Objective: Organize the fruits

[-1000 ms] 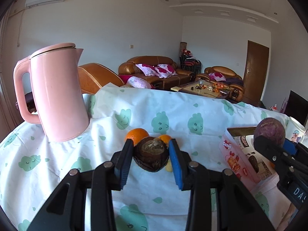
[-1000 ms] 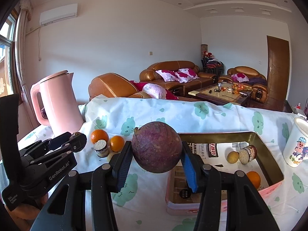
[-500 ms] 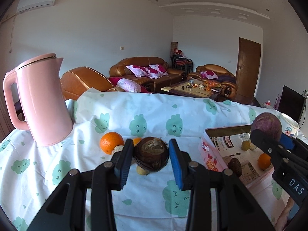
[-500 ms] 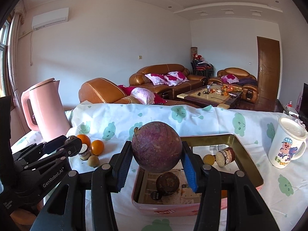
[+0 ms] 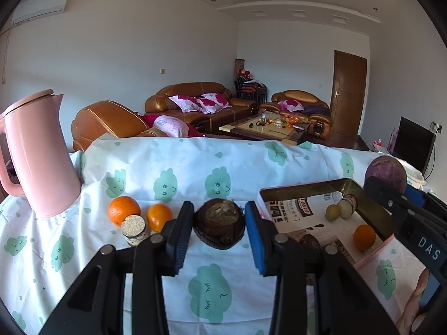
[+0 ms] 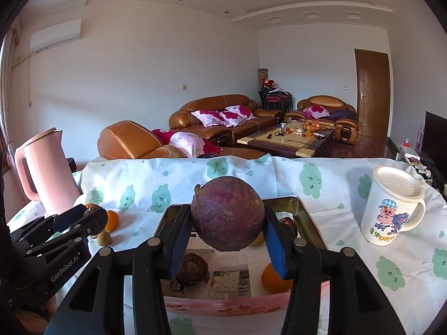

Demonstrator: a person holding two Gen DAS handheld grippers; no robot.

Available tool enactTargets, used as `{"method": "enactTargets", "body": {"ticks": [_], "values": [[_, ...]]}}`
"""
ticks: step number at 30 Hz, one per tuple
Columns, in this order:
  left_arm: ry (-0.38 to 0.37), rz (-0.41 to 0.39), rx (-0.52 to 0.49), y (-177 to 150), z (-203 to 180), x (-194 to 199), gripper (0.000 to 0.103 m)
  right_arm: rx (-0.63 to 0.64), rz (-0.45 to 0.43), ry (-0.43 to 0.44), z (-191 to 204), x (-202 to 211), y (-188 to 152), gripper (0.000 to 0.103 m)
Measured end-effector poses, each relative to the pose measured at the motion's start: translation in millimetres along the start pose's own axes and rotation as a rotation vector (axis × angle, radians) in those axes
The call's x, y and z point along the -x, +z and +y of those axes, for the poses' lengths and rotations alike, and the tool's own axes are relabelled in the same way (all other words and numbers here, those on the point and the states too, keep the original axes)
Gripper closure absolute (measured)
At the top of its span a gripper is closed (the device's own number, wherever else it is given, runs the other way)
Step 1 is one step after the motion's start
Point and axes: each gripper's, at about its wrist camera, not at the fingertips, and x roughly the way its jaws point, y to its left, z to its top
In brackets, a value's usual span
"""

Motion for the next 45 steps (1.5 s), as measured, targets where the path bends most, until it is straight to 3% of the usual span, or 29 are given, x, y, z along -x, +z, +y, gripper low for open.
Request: {"method": "enactTargets", "body": {"ticks": [9,17,22,26,42,45], "values": [[-0.034,0.006,-0.028,2.4,-27.1,-7.4,0.063,-0.018,-0.01,-0.057,-30.3,1.9,3.8,0.051],[-0.084,0.012,-0.083,9.4,-65.9,-19.6,0.063,-0.046,-0.027,-0.168,-68.2,1.7,9.0,0.051],[-0.076,0.044,-0.136,10.8,-96.9,-36.0,0.063,-0.085,0.039,-0.142,-79.7,-13.6,4.8,0.051],[-0.064,0.083,-0.149,9.7,-109.9,-50.5,0.063,-0.016,0.085,-0.14,-68.5,-26.5,-1.3,0.051],[-0.057,0.164,-0.122,3.5,-105.8,-71.1,0.063,0.072,0.146,-0.148,-56.1,-40.6,-10.6,0.051],[-0.051,0.171,-0.106,3.5,-102.1,-72.0,0.063,0.057,0.148,-0.113,-55.9,-39.1,-10.3,0.051]]}}
